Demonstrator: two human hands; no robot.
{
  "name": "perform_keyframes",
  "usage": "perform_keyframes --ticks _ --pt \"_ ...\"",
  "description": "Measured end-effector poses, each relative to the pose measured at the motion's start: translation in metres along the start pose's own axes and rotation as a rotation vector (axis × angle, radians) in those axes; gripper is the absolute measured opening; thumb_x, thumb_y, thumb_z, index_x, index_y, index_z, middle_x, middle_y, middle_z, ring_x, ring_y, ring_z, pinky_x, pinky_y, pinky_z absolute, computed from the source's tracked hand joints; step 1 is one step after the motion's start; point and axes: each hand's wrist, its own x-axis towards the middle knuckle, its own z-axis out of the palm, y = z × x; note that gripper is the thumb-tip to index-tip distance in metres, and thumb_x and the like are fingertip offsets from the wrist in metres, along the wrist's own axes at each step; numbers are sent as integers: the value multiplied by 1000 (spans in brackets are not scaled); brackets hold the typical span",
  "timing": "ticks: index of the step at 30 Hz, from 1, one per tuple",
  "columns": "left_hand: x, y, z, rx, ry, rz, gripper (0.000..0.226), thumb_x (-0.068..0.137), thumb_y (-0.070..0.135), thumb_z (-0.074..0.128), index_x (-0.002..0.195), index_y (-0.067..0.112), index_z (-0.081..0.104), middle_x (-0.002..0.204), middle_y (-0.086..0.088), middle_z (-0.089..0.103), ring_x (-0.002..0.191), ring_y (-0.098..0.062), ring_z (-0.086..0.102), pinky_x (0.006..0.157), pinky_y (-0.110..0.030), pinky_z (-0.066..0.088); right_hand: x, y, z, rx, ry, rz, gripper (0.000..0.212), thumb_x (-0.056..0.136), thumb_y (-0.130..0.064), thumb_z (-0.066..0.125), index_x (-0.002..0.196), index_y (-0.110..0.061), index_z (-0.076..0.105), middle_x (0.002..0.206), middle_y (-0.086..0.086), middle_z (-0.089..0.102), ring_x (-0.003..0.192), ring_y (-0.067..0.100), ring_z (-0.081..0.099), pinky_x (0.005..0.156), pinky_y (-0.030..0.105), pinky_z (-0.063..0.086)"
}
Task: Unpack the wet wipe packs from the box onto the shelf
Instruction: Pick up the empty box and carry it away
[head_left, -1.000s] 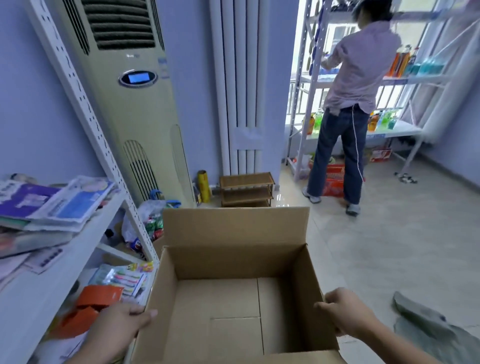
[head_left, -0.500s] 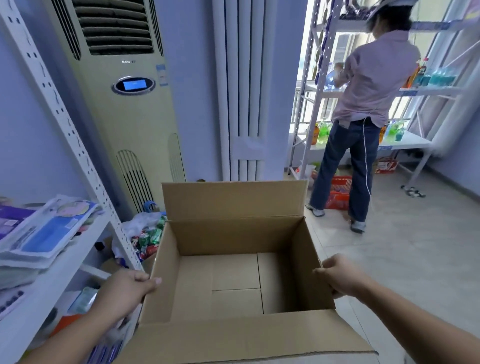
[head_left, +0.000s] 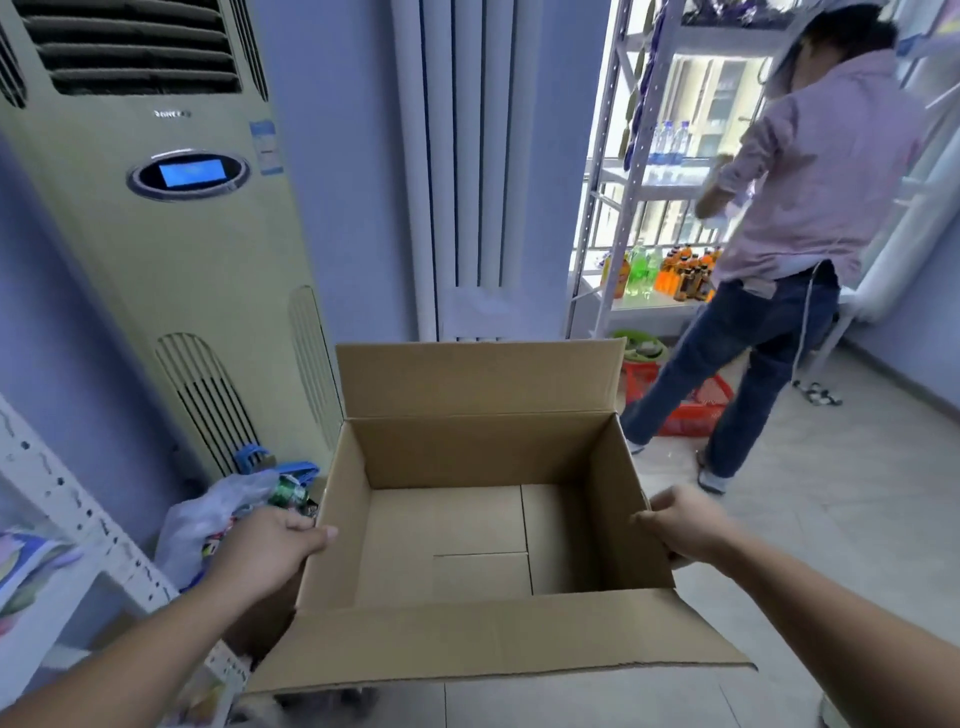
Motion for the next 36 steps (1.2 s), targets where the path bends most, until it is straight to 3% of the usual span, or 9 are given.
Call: perform_keyframes --ticks 5,10,14,16,20,23,29,32,36 --pt "55 35 20 -3 30 22 53 69 56 75 49 18 45 47 -2 36 46 -18 37 60 -32 26 73 -21 -35 -39 -9 -46 28 96 -23 63 89 3 73 71 17 71 62 29 72 62 45 63" --pt "114 46 37 7 34 -40 61 62 67 73 68 6 69 61 -12 65 68 -38 67 67 -36 45 143 -41 -65 -59 -55 -73 27 95 -22 63 80 -2 73 63 10 62 54 23 65 58 37 61" --pt "159 45 46 42 17 -85 65 62 71 68 78 9 74 78 -16 73 79 -33 71 80 -44 56 192 -56 -72 -62 -70 -60 26 96 -24 64 83 -5 75 81 24 73 71 33 76 67 46 63" --pt "169 62 49 36 36 -104 60 63 67 70 73 7 72 69 -15 70 73 -35 69 68 -35 50 218 -65 -72 -62 -91 -55 25 97 -24 63 85 -5 75 89 25 75 77 34 77 68 47 64" --pt "214 78 55 70 54 -136 52 81 47 76 49 12 55 45 -4 50 46 -24 49 57 -29 31 267 -83 -68 -82 -103 -49 24 99 -24 61 88 -7 74 84 17 75 73 29 77 66 42 65" --pt "260 84 56 78 15 -152 52 80 53 74 55 10 59 49 -7 51 47 -25 52 59 -29 32 301 -98 -66 -89 -79 -46 25 98 -23 63 83 -6 72 74 14 72 65 26 74 58 35 64" --pt "343 104 59 87 -18 -165 52 83 50 74 51 16 52 45 5 42 48 -19 50 56 -29 27 363 -127 -70 -97 -73 -11 26 96 -21 65 78 -2 71 64 14 65 56 28 68 58 41 62" --pt "377 115 63 95 -43 -160 42 85 45 75 64 9 72 55 7 65 64 -24 67 59 -27 35 389 -134 -72 -104 -62 1 25 95 -21 64 80 -3 73 73 21 73 64 31 75 60 42 63" --pt "405 132 75 109 -44 -155 34 85 43 76 68 13 76 70 1 75 70 -22 70 62 -26 40 422 -136 -78 -98 -65 25 27 90 -20 63 79 3 71 61 16 67 61 33 73 59 46 62"
